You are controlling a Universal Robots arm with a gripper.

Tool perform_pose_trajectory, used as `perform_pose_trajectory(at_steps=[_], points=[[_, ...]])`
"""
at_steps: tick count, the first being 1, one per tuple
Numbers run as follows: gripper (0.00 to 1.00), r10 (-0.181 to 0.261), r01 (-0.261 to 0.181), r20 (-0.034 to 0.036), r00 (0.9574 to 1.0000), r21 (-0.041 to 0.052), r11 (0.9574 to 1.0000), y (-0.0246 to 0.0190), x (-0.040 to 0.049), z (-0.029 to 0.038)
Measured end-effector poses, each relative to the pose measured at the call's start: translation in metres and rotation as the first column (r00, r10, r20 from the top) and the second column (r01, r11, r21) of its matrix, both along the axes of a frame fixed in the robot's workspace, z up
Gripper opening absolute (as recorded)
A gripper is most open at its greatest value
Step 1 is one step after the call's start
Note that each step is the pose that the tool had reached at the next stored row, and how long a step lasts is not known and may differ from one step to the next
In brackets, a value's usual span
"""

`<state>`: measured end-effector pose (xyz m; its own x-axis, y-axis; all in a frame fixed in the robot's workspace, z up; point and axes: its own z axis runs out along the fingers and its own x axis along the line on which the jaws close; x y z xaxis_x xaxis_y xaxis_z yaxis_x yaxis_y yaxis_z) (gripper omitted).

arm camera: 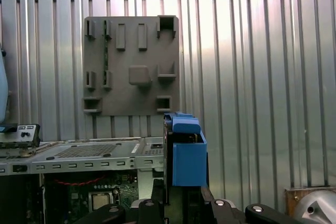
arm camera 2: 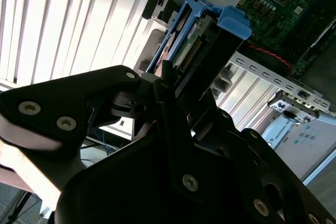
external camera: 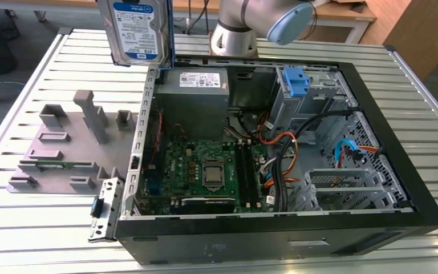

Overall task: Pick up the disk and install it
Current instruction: 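Pick up the disk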

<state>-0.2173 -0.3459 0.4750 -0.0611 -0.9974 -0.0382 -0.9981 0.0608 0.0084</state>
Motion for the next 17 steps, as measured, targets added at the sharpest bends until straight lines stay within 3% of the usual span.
perform_pose_trajectory(at_steps=[17], points=[[0.35, 0.0, 0.0, 0.0, 1.0, 0.0, 1.0, -0.0025, 0.0029, 0.0]])
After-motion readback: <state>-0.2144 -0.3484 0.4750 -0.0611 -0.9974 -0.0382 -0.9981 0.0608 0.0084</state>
